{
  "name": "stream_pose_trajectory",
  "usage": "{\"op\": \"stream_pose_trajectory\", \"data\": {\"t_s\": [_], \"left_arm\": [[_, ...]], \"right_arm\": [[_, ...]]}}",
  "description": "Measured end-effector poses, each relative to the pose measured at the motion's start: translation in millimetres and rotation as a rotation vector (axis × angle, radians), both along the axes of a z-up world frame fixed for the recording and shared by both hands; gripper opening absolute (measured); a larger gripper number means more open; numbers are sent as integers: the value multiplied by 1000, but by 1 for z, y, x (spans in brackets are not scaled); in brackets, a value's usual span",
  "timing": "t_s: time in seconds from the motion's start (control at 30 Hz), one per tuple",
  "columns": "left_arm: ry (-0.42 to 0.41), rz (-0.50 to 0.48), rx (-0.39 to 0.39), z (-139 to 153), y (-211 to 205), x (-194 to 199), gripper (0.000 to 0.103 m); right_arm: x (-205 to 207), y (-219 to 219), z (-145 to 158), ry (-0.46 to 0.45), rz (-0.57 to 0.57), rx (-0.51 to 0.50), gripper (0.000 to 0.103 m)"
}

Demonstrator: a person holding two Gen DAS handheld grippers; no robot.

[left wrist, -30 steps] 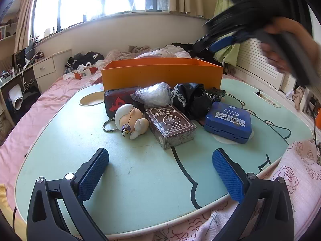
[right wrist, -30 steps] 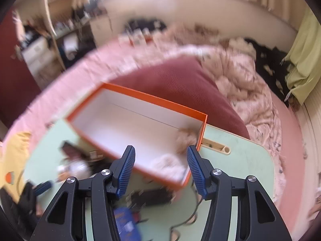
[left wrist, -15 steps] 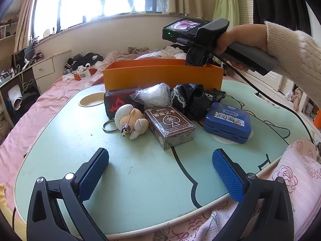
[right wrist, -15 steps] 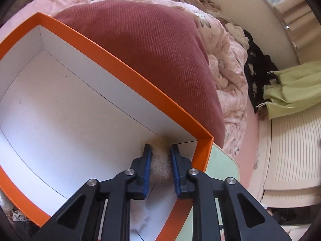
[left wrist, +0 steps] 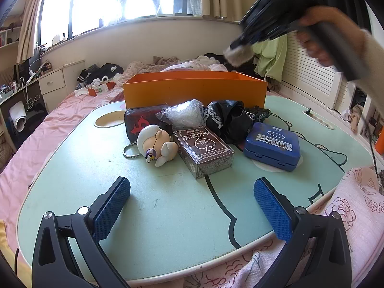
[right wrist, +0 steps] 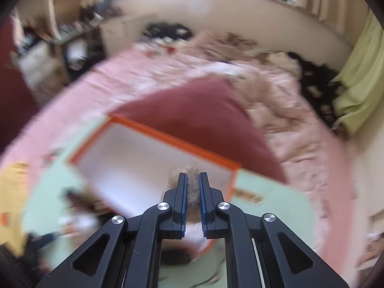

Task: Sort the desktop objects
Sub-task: 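Lift the brown pompom out and set it beside the box with right gripper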

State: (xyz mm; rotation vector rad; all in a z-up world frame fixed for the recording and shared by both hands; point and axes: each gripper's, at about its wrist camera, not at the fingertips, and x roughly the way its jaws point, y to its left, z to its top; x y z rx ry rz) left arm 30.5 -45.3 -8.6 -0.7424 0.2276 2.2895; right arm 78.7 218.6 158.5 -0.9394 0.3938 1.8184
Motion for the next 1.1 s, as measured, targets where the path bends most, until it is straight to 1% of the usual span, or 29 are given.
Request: {"op": "stream_pose_trajectory", "data": {"t_s": [0.1,0.2,0.3,0.37,0.4,0.43,0.47,0.5,0.53,0.57,0.63,0.67,0.77,0.8,0.93,0.97,1.0,1.03,1.07,1.1], "left_arm": [[0,0,0,0,0,0,102],[0,0,0,0,0,0,102],[0,0,0,0,0,0,103],[0,0,0,0,0,0,102],[0,0,0,0,0,0,103],[0,0,1,0,-1,0,103],[0,0,1,0,-1,0,103],[0,0,1,0,0,0,103],[0,0,0,0,-1,0,103],[0,0,1,0,-1,0,103],[0,0,1,0,-1,0,103],[0,0,1,0,-1,0,103],[0,0,1,0,-1,0,103],[0,0,1,0,-1,0,102],[-1,0,0,0,-1,0,103],[-2,-1,-1,0,-1,0,103],[-2,-1,-3,0,0,-1,103],[-2,-1,-3,-1,-1,-1,103],[-3,0,-3,-1,-1,-1,103],[-3,0,-3,-1,-2,-2,103]], "right_arm": [[-1,-32,-1,60,77,-34,10],[-5,-56,-18,92,117,-86,10],[-6,-60,-37,110,124,-116,12],[-5,-61,-43,150,131,-105,15],[-1,-60,-43,195,125,-86,21],[4,-59,-45,233,114,-74,34],[8,-62,-46,274,105,-63,41],[12,-67,-47,314,100,-52,47],[15,-71,-49,332,97,-48,48],[18,-77,-51,332,93,-48,48],[23,-91,-59,296,83,-45,48],[26,-99,-65,260,274,-67,48],[43,-120,-85,200,262,-83,48],[49,-128,-93,178,255,-87,49],[57,-145,-119,78,232,-67,65],[55,-146,-124,52,232,-50,66],[52,-151,-127,15,232,-7,74],[50,-151,-128,11,240,-4,78],[49,-150,-128,14,246,-9,80],[49,-148,-129,20,244,-19,84]]}}
